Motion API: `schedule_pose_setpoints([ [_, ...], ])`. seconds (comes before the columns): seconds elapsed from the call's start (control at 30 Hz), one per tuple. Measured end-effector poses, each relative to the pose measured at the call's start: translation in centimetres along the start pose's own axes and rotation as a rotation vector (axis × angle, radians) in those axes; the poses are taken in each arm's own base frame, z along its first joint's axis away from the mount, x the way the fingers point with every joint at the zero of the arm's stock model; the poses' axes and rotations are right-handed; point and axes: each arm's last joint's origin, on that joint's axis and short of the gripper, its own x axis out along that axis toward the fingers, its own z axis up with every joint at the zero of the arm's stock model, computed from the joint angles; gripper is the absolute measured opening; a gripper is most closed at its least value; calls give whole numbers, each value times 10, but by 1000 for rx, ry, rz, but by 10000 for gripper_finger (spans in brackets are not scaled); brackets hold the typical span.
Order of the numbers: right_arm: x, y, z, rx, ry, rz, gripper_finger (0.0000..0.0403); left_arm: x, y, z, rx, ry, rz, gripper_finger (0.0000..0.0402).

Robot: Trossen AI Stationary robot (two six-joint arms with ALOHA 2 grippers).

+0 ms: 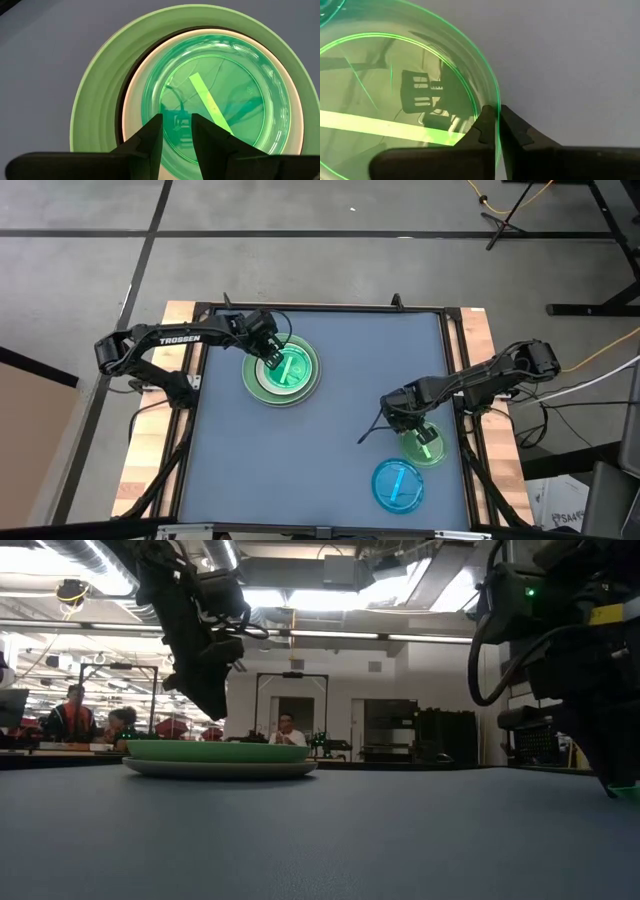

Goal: Stack plastic plates
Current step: Stack the light green plate on top of the light green plate

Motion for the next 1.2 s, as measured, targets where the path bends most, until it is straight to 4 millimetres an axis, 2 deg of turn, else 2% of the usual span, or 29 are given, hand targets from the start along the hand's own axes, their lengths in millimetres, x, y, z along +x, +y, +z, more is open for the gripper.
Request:
schedule_pose_setpoints([
  [0.37,-12,-8,11,15,-32,-63,0,0,0,0,-3,-3,-1,95],
  [0.77,-40,-59,8,215,-107,-276,0,0,-5,5,-41,-60,-30,95],
  [1.0,-54,-92,12,295,-312,-416,0,-2,-24,8,0,-147,-99,95],
  [1.2,-64,-109,14,378,-456,-491,0,-6,-46,9,-20,-221,-188,95],
])
